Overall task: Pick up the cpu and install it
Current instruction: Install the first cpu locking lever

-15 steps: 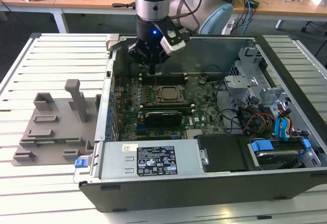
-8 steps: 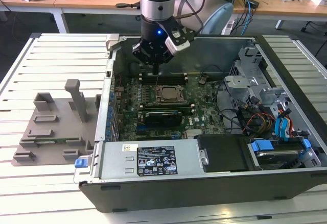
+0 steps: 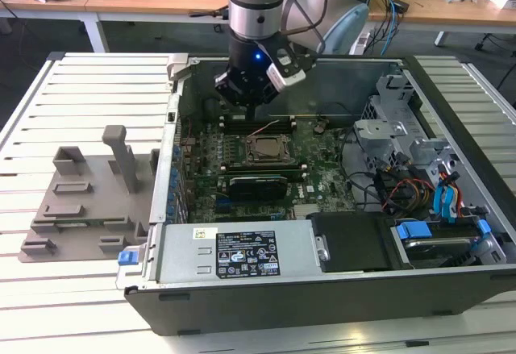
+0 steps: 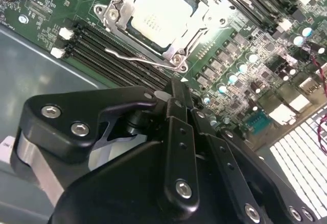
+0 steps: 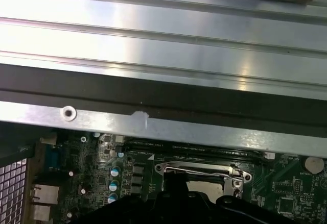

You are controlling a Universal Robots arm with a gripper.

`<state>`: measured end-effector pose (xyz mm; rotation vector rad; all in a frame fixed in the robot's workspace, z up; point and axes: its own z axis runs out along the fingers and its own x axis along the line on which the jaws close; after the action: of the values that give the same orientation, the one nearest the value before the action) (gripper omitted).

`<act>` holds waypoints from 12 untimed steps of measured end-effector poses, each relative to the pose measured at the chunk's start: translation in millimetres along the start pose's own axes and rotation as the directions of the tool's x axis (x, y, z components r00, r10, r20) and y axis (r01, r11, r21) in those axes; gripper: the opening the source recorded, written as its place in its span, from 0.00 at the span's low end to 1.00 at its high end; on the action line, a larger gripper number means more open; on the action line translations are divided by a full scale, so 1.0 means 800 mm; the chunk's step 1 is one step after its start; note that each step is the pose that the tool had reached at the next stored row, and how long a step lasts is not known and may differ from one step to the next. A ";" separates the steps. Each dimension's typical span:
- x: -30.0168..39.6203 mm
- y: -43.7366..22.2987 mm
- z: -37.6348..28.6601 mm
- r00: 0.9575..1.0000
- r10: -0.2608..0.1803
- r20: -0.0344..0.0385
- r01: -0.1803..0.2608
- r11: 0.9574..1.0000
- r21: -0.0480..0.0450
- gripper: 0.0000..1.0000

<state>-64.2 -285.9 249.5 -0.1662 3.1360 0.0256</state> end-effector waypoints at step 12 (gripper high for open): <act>-0.0075 -0.0006 0.0182 1.000 0.000 -0.003 0.000 1.000 0.000 0.11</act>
<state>-58.2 -285.5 235.0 -0.1664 3.1394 0.0260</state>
